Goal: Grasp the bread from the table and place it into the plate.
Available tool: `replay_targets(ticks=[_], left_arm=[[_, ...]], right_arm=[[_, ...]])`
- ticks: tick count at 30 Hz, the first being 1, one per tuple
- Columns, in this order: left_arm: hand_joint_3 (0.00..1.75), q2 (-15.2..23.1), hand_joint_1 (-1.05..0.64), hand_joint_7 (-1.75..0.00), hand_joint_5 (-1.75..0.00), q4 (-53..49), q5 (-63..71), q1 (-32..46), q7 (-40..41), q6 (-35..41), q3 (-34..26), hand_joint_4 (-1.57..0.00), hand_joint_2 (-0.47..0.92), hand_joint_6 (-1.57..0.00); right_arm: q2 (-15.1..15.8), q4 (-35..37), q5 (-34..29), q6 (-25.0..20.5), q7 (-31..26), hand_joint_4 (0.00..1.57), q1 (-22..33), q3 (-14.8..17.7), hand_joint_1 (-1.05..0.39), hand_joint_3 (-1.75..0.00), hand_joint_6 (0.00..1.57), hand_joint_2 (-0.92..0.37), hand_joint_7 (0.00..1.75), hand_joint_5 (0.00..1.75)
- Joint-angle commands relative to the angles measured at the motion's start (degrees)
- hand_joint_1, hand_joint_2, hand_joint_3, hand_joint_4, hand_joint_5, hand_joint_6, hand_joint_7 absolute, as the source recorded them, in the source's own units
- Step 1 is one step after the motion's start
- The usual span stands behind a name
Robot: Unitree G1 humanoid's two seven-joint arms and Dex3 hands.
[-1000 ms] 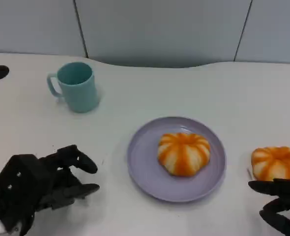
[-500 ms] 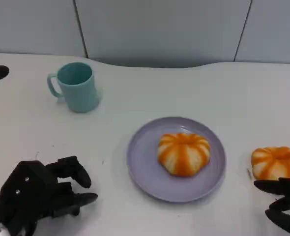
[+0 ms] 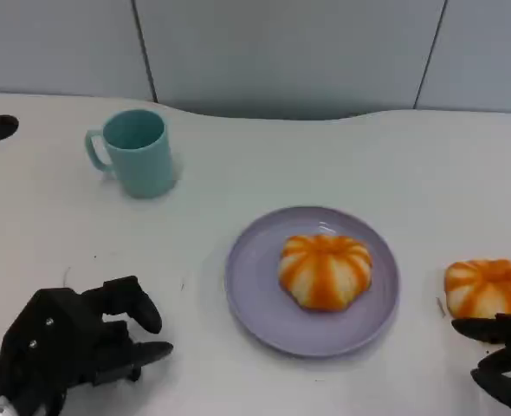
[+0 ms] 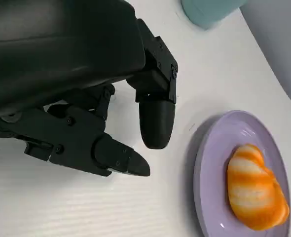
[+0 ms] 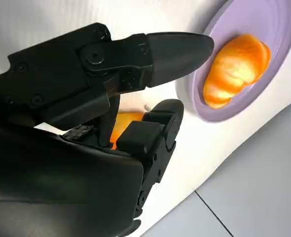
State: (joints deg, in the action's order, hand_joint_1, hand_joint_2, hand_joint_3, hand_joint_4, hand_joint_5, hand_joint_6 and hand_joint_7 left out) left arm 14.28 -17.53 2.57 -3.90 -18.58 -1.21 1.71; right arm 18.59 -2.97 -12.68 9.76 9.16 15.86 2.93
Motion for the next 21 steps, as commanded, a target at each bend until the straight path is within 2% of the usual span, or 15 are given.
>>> replay_targets(ticks=[1,7,12,21], left_arm=[[0.06,0.0,-0.26,-1.75,-1.75,-0.6,-1.2,-0.9,0.3,1.4,-0.9,-0.74,0.88,-0.54],[0.06,0.0,-0.26,-1.75,-1.75,-2.0,-1.9,-1.3,-0.2,-0.4,-1.0,-0.74,0.89,-0.53],[0.06,-0.3,-0.23,-1.75,-1.75,-2.1,-3.4,-1.8,-0.8,1.0,-1.1,-0.74,0.89,-0.53],[0.06,0.2,-0.21,-1.75,-1.75,-3.4,-3.5,-2.3,-1.2,-0.3,-0.8,-0.73,0.89,-0.53]], right_arm=[[0.4,0.7,0.9,0.4,-0.2,0.62,-0.3,0.6,-0.26,-0.31,0.82,-0.92,0.01,0.75],[0.4,1.3,0.7,1.4,-0.7,0.61,-0.7,0.6,-0.23,-0.32,0.82,-0.92,0.01,0.74],[0.0,-0.1,0.4,-1.2,-0.8,0.59,-0.5,0.6,-0.23,-0.33,0.81,-0.92,0.0,0.72],[0.1,-0.5,0.4,-2.0,-0.5,0.6,-0.6,0.4,-0.23,-0.33,0.81,-0.92,0.01,0.7]])
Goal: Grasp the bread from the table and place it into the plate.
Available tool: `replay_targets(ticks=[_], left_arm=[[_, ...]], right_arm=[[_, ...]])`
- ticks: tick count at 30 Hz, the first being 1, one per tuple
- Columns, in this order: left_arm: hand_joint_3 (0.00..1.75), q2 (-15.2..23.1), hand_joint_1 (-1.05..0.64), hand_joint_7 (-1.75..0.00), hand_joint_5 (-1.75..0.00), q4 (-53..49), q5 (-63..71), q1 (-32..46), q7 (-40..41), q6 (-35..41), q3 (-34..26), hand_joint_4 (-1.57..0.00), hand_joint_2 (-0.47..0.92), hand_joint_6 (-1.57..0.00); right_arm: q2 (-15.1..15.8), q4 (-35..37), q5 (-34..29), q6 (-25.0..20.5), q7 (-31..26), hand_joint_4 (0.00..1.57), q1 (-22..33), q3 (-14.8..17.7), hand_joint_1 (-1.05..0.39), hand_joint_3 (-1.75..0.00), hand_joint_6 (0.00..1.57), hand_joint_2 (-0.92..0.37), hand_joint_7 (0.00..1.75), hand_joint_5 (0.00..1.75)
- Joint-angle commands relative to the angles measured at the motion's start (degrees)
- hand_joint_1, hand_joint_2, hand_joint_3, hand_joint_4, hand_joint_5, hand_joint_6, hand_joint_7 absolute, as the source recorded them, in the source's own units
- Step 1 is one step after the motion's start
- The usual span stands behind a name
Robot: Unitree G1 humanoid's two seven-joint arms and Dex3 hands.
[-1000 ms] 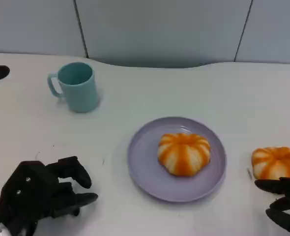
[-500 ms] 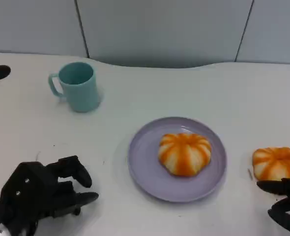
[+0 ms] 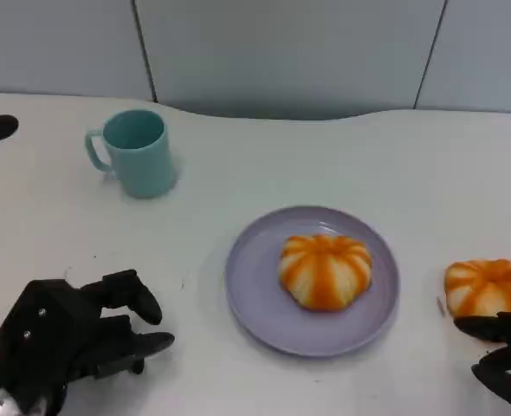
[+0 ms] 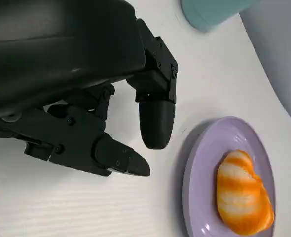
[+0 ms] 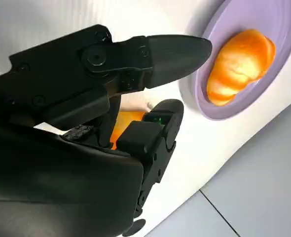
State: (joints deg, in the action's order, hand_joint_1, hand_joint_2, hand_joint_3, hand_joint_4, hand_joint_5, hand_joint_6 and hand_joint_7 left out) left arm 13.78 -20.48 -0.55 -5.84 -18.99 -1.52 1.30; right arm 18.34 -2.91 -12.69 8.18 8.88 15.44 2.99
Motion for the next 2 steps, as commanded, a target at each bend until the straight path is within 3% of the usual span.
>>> replay_targets(ticks=[1,2], left_arm=[[0.06,0.7,-0.21,-1.75,-1.75,-0.4,-0.3,-0.4,-0.8,0.0,-0.4,-0.73,0.89,-0.53],[0.06,0.7,-0.21,-1.75,-1.75,-0.7,-0.3,-0.5,-0.7,-0.4,-0.4,-0.73,0.89,-0.53]], right_arm=[[0.4,-0.5,0.4,-0.2,-0.3,0.61,-0.2,0.4,-0.23,-0.33,0.81,-0.92,0.01,0.7],[0.3,0.3,0.4,0.8,-0.5,0.61,-0.5,0.3,-0.23,-0.33,0.81,-0.92,0.01,0.7]])
